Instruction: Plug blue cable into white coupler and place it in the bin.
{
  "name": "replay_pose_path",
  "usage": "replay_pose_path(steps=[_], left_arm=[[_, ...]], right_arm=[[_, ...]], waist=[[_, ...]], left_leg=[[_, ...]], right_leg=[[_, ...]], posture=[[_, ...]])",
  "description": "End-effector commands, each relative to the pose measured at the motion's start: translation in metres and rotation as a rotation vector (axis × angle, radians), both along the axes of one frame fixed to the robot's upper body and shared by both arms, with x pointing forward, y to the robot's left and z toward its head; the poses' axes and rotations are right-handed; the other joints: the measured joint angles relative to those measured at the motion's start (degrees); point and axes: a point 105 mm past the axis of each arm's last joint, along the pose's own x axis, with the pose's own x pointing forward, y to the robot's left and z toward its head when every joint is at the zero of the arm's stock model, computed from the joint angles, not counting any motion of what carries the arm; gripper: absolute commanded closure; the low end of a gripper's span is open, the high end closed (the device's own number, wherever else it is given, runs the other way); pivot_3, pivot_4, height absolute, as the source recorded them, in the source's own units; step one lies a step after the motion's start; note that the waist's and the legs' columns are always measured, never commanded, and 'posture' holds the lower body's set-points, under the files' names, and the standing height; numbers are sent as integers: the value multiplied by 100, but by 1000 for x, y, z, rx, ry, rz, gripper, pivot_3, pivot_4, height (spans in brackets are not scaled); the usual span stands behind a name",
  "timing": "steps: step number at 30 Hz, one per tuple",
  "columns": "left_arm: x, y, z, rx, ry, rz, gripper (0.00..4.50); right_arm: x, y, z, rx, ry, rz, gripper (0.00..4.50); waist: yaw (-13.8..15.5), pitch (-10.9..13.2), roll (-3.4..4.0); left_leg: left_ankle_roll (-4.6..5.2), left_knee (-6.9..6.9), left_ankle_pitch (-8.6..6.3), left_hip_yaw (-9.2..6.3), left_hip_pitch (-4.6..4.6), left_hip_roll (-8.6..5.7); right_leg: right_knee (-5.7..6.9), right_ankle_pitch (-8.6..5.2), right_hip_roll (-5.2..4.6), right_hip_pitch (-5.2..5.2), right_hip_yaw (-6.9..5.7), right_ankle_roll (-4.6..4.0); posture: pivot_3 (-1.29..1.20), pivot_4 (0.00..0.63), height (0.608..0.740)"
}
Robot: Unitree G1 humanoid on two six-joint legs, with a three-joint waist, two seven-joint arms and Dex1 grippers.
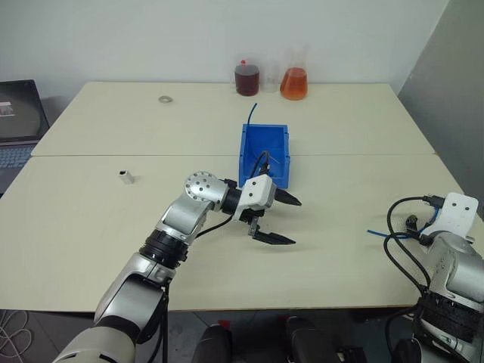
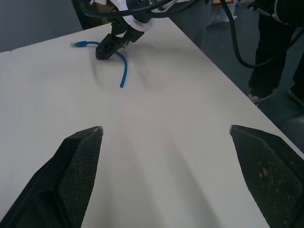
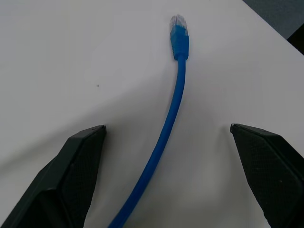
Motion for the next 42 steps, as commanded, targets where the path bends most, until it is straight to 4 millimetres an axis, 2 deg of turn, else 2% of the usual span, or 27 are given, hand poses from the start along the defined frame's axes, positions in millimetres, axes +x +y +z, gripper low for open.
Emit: replay_pose_path(steps=[1, 7, 11, 26, 31, 32, 33, 36, 37, 39, 42], left_arm=[[8, -3, 20, -80, -25, 81, 0], [10, -6, 23, -130, -10, 152, 0], [4, -4, 21, -119, -13, 141, 0], [6, 3, 19, -96, -12, 169, 0], [7, 5, 18, -97, -10, 185, 0], [6, 6, 17, -97, -9, 190, 0], [5, 10, 17, -103, -13, 203, 0], [2, 30, 13, -133, -10, 301, 0], [-1, 39, 10, -154, 5, 357, 0], [-10, 59, -1, -181, 31, 487, 0], [-25, 88, -20, -222, 76, 723, 0]], right_arm=[[6, -15, 2, -21, -26, -27, 49], [11, -18, -9, 15, -14, -23, 49], [13, -18, -13, 79, -42, -35, 746], [5, -20, -15, 77, -29, -74, 4480], [7, -18, -13, 55, -12, -34, 4480], [9, -17, -9, 28, 1, 7, 4480], [15, -10, -2, -9, 2, 120, 4480], [23, 25, 12, -92, 62, 530, 4480], [20, 37, 15, -143, 105, 697, 4480], [14, 45, 16, -276, 218, 958, 4480], [21, 57, 24, -394, 266, 1211, 4480]], waist=[[0, 0, 0], [-5, 0, 0], [-5, -1, 0], [112, -1, 1], [140, -1, 0], [140, -1, 0], [138, -2, 1], [126, 0, 6], [89, 3, 13], [20, 7, 18], [-61, 9, 27]], left_leg=[[0, 3, 0, -1, 0, 0], [0, 8, 0, 0, 1, 1], [0, 9, 0, 0, 3, 2], [0, 11, 0, -1, 1, 0], [0, 11, 0, -1, -1, 0], [0, 11, 0, -1, 0, 0], [0, 11, 0, 0, 0, 0], [0, 9, 0, 2, 1, 1], [0, 8, 0, 3, 1, 1], [13, 5, -7, 7, 6, 4], [15, 6, -9, 9, 15, 13]], right_leg=[[1, 0, 0, 1, -1, 1], [2, 3, 0, 4, 1, 4], [5, 4, 1, 5, 1, 3], [2, 4, 0, 6, 0, 4], [1, 4, 0, 6, 0, 4], [1, 4, 0, 6, 0, 4], [0, 4, 0, 6, 1, 4], [-1, 3, 0, 5, 3, 3], [-1, 3, 0, 4, 4, 3], [-2, 1, 1, 3, 10, 1], [-1, -6, 4, 8, 9, 12]], posture=[[0, 150, 740], [0, 150, 740], [0, 150, 740], [0, 150, 740], [0, 150, 740], [0, 150, 740], [0, 150, 740], [0, 150, 740], [0, 150, 740], [0, 150, 740], [0, 150, 740]])
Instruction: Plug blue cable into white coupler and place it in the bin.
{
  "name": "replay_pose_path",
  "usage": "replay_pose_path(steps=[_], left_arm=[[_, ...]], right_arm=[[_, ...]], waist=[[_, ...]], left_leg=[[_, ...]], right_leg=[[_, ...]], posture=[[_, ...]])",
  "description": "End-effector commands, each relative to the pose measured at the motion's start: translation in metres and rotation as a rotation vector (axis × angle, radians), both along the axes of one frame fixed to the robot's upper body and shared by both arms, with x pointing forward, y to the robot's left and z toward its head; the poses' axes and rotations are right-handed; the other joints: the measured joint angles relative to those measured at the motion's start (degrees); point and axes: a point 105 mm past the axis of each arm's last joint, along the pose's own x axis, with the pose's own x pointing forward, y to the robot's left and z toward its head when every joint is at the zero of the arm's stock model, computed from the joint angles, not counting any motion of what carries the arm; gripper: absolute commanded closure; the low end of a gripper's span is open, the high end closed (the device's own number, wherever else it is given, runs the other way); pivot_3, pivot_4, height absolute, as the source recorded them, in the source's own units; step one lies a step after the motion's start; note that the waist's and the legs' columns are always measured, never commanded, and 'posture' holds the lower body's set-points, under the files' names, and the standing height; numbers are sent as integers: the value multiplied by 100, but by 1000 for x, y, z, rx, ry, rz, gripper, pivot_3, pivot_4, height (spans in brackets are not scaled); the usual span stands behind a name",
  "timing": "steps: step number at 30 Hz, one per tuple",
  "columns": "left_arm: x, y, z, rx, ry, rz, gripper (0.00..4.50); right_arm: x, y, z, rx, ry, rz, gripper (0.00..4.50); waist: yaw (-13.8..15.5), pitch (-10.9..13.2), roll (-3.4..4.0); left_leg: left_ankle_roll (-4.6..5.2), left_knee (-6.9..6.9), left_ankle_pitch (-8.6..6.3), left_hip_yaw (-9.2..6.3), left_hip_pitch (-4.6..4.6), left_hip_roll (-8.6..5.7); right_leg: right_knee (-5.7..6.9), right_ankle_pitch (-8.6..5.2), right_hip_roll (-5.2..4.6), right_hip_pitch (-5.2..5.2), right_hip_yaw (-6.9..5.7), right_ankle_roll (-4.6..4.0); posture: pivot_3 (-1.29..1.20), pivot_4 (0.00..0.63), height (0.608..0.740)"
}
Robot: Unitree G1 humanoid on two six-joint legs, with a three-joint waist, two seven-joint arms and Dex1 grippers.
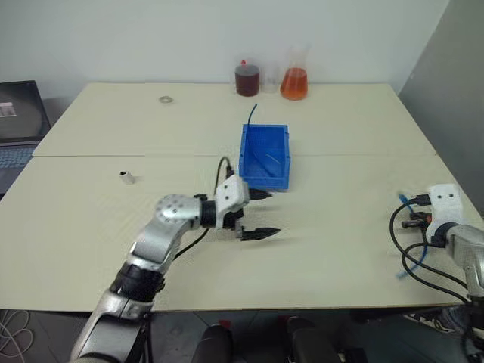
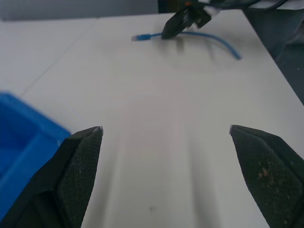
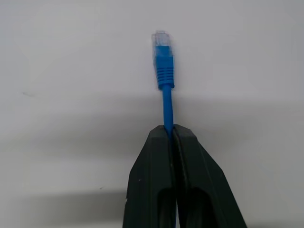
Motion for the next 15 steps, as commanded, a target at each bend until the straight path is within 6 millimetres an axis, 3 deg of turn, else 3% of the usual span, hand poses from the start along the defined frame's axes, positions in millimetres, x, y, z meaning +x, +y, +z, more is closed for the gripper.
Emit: replay_pose_path(steps=[1, 3, 4, 5, 8, 10, 15], left_arm=[[-17, 30, -4, -59, -2, 270, 0], [-36, 43, -18, -74, 29, 422, 0], [-41, 46, -21, -77, 35, 469, 0], [-45, 50, -22, -81, 40, 512, 0], [-57, 75, -26, -120, 39, 765, 0], [-66, 95, -37, -114, 46, 916, 0], [-80, 111, -46, -132, 45, 1080, 0]], right_arm=[[16, 39, 19, -23, -10, 359, 4480], [28, 96, 29, 87, -25, 561, 4480], [30, 114, 32, 116, -23, 625, 4480], [32, 130, 34, 132, -25, 676, 4480], [35, 217, 45, 215, -84, 911, 4480], [32, 262, 47, 254, -99, 1018, 4480], [29, 320, 35, 245, -112, 1132, 4480]], waist=[[-55, 5, -7], [-161, 13, -21], [-194, 18, -30], [-174, 23, -39], [-60, 28, -41], [-3, 29, -37], [89, 29, -36]], left_leg=[[0, 1, 0, -1, 2, 2], [0, 6, 0, 4, 6, 8], [0, 5, 0, 7, 11, 14], [1, 5, 0, 7, 21, 17], [5, 7, 6, -25, 14, 21], [6, 11, 7, -27, 9, 14], [3, 12, 6, -18, -8, 4]], right_leg=[[-1, -3, 0, 0, -1, 6], [-1, -5, 1, 0, 2, 8], [0, -3, 3, 0, 8, 7], [1, -1, 4, 4, 13, 6], [18, 3, 22, 3, -12, 4], [30, 3, 16, 1, -14, 2], [3, 21, -3, -5, -17, -25]], posture=[[0, 150, 740], [0, 150, 740], [0, 150, 740], [0, 150, 740], [0, 150, 740], [0, 150, 740], [0, 150, 740]])
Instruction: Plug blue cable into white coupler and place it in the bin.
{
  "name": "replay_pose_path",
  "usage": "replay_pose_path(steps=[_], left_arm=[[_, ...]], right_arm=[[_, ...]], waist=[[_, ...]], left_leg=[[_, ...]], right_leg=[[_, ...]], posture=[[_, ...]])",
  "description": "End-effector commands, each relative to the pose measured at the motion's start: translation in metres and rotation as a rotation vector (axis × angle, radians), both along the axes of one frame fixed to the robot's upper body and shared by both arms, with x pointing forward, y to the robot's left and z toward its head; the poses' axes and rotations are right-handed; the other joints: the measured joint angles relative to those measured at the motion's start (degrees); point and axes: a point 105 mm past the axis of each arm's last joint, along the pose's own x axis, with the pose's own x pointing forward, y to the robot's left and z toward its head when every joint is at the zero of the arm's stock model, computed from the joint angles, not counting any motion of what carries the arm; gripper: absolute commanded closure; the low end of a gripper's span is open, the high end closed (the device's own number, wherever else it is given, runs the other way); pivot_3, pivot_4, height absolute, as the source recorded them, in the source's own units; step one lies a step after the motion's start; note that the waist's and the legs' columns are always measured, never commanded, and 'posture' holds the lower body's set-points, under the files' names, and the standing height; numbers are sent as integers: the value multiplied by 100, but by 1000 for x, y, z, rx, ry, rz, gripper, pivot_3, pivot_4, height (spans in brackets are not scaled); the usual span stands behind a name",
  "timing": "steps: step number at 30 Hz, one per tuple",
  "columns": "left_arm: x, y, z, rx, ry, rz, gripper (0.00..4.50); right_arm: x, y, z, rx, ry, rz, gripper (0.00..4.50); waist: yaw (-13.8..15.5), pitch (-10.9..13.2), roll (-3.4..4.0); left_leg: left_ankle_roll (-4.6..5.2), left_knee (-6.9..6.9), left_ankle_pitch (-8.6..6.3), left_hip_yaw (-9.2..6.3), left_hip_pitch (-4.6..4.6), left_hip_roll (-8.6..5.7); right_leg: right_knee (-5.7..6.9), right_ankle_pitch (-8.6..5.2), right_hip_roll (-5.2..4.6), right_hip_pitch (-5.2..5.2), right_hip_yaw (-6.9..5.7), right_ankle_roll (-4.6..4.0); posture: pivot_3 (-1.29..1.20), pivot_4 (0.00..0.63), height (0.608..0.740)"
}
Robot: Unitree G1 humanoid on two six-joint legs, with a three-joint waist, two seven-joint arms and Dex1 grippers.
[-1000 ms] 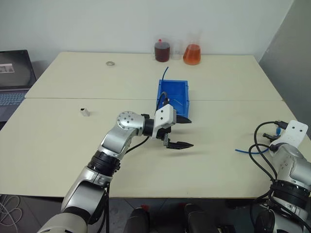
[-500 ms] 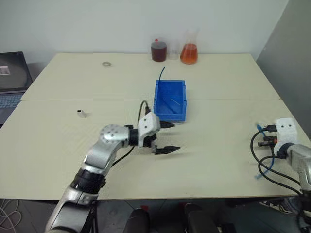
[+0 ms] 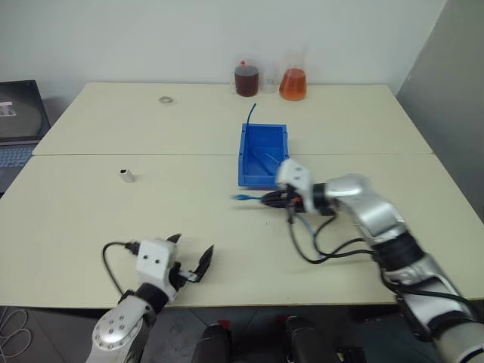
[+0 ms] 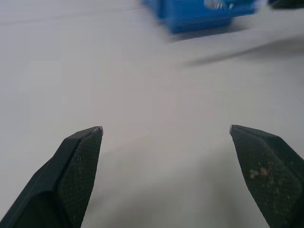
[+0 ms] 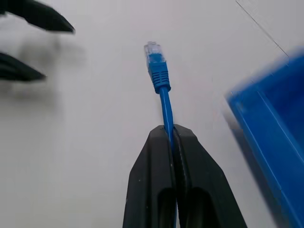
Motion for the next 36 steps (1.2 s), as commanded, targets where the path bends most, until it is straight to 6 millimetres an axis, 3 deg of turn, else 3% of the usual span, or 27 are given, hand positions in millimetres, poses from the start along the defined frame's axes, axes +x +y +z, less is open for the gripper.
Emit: replay_pose_path(steps=[1, 7, 13, 14, 17, 27, 31, 34, 36], left_arm=[[-7, 10, 7, 11, -62, 124, 0], [-16, 11, 0, 15, -60, 163, 0], [-13, 10, -5, -3, -55, 157, 0], [-12, 9, -4, -12, -57, 150, 0], [-8, 6, -3, -35, -60, 129, 0], [1, -1, -4, -50, -51, 74, 0], [8, 17, 7, -4, -36, -15, 0], [23, 34, 28, 65, -9, -207, 0], [29, 39, 35, 78, 10, -283, 0]], right_arm=[[5, 27, -7, -36, -80, 47, 4480], [23, 53, -26, -66, -65, 0, 4480], [25, 66, -32, -53, -23, -3, 4480], [25, 66, -33, -57, -24, -1, 4120], [23, 65, -35, -58, -7, 2, 3651], [30, 46, -30, -22, 13, -64, 1072], [26, 21, -8, 35, 16, -84, 85], [8, -13, 14, 56, 20, -55, 9], [-4, -25, 20, 46, 13, -25, 9]], waist=[[13, -2, -3], [-56, -4, -7], [-129, -4, -6], [-132, -4, -6], [-142, -3, -5], [-161, -3, -5], [-149, -3, -5], [-40, -1, -2], [0, 0, 0]], left_leg=[[-2, 1, -1, 6, -6, -8], [-25, -1, -19, 45, -7, -32], [-19, -8, -24, 46, -4, -16], [-19, -7, -24, 45, -4, -14], [-18, -5, -24, 44, -4, -14], [-18, 0, -23, 20, -1, 0], [-18, -1, -23, 13, -2, 0], [-19, 1, -22, -7, -4, 2], [-19, 2, -22, -8, -1, 0]], right_leg=[[-9, 6, -10, 0, 3, 10], [-23, 7, -52, -5, 19, 21], [-16, 2, -33, -11, 18, 13], [-16, 2, -31, -11, 17, 13], [-12, 2, -30, -11, 17, 14], [1, 2, -6, -9, 9, 12], [2, 2, -5, -7, 5, 11], [16, -4, 0, -9, -13, 1], [24, -8, 0, -7, -16, -2]], posture=[[0, 150, 740], [0, 150, 740], [0, 150, 740], [0, 150, 740], [0, 150, 740], [0, 150, 740], [0, 150, 740], [0, 150, 740], [0, 150, 740]])
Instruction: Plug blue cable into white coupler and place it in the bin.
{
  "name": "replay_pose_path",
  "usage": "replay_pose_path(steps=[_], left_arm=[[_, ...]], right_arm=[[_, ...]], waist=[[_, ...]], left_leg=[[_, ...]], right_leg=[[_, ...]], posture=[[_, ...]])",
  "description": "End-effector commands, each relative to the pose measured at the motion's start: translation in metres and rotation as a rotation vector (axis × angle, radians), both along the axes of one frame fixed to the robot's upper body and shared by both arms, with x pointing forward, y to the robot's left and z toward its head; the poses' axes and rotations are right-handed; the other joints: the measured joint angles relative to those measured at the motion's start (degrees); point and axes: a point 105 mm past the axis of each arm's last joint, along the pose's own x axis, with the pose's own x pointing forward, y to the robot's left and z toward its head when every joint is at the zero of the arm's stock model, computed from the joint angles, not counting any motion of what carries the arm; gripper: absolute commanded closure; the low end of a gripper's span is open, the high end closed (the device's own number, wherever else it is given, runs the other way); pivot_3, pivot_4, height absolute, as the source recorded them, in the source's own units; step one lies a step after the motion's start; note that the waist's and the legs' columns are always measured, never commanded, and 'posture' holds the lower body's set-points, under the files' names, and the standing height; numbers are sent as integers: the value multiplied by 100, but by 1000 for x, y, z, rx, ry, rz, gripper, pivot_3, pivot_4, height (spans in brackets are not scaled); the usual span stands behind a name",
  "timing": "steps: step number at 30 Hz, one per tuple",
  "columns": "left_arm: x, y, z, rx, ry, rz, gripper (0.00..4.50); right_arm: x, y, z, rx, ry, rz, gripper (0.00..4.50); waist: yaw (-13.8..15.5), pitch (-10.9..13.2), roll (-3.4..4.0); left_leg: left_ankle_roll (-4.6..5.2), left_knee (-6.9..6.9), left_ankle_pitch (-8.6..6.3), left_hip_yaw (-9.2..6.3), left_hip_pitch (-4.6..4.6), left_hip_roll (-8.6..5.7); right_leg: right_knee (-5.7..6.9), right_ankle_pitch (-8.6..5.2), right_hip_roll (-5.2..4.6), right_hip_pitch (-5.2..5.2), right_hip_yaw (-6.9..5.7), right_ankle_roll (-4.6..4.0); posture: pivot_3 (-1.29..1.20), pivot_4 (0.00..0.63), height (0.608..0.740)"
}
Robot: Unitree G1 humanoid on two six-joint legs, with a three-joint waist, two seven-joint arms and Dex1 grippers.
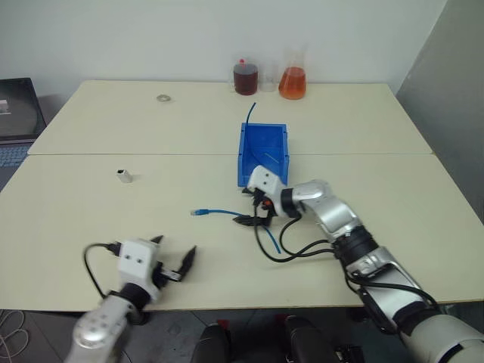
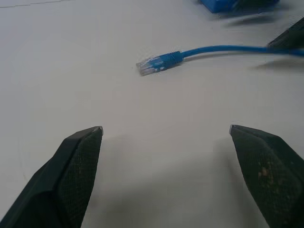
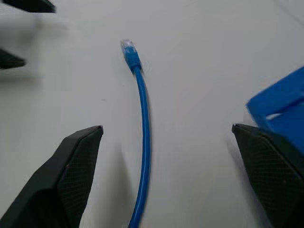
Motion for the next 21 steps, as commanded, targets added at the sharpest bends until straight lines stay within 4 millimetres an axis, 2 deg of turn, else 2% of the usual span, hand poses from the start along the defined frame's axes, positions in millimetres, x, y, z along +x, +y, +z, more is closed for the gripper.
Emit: replay_pose_path(steps=[1, 4, 6, 9, 11, 16, 21], left_arm=[[10, 5, 19, -15, 20, -170, 0], [34, 10, 26, 64, 69, -362, 0], [54, 7, 29, 105, 80, -464, 0], [84, 2, 26, 178, 95, -562, 0], [96, -1, 25, 197, 109, -618, 0], [103, -10, 15, 237, 195, -785, 0], [105, -1, 6, 333, 250, -844, 0]], right_arm=[[-27, -13, 33, 48, -40, 100, 9], [-48, -43, 50, 120, 15, 99, 9], [-61, -56, 58, 137, 27, 106, 9], [-68, -64, 66, 148, 33, 62, 9], [-68, -69, 67, 154, 38, 7, 9], [-71, -78, 69, 169, 42, -87, 9], [-74, -85, 67, 171, 45, -148, 9]], waist=[[14, 0, 1], [31, 1, -1], [50, 7, 8], [98, 7, 12], [67, 7, 11], [-3, 7, 11], [2, 7, 11]], left_leg=[[0, 0, 0, -1, 3, -1], [0, -1, 0, 7, 7, -4], [0, -1, 0, -2, 4, 2], [0, 1, 1, -1, 3, -5], [2, 0, 1, 1, 4, -2], [2, -1, 1, 7, -5, -1], [3, -1, 0, 4, -8, -2]], right_leg=[[0, -1, -1, 1, -1, -1], [1, -3, -2, 5, 3, -2], [2, -5, 5, 3, -10, -7], [6, -6, 3, 2, -11, -8], [3, -6, 6, 3, -6, -7], [3, -9, 6, -6, -2, -13], [7, -13, 5, -8, -4, -14]], posture=[[0, 150, 740], [0, 150, 740], [0, 150, 740], [0, 150, 740], [0, 150, 740], [0, 150, 740], [0, 150, 740]])
